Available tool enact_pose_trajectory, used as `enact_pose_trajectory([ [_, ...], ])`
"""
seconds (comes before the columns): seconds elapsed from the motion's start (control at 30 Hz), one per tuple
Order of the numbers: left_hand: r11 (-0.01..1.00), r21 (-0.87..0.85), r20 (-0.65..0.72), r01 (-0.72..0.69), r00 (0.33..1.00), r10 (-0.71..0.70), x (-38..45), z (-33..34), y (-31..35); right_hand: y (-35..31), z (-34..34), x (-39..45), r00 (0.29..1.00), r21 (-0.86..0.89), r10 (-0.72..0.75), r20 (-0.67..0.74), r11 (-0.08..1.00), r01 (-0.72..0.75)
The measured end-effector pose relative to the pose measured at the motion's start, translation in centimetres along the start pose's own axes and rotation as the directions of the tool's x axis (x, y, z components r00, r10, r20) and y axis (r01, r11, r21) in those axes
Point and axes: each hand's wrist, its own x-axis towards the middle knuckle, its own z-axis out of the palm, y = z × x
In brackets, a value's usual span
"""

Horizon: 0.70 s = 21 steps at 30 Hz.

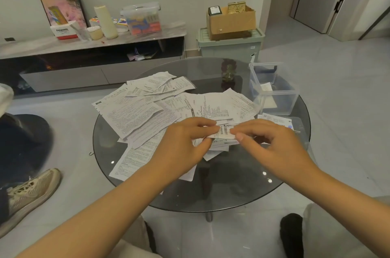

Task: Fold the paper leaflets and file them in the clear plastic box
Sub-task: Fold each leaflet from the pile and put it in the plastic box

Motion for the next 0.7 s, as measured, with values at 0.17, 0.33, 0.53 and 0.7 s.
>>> enact_pose_trajectory([
  [0.17, 0.983, -0.18, -0.003, -0.046, 0.999, 0.046, -0.1, 1.5, 2.9, 0.1, -2.9, -0.9, 0.985, 0.115, 0.14, -0.105, 0.985, -0.127],
  [0.33, 0.982, -0.189, 0.031, -0.01, 0.999, 0.016, 0.7, 3.7, 4.9, 1.4, -4.7, -2.1, 0.968, 0.013, 0.191, -0.165, 0.981, -0.192],
  [0.53, 0.98, -0.201, 0.059, 0.015, 0.998, -0.003, 2.3, 6.0, 5.9, 2.7, -6.0, -2.2, 0.947, -0.038, 0.236, -0.217, 0.968, -0.249],
  [0.7, 0.967, -0.234, 0.052, 0.098, 0.995, -0.088, 4.7, 7.3, 6.2, 3.9, -6.3, -0.7, 0.937, -0.081, 0.237, -0.255, 0.961, -0.265],
])
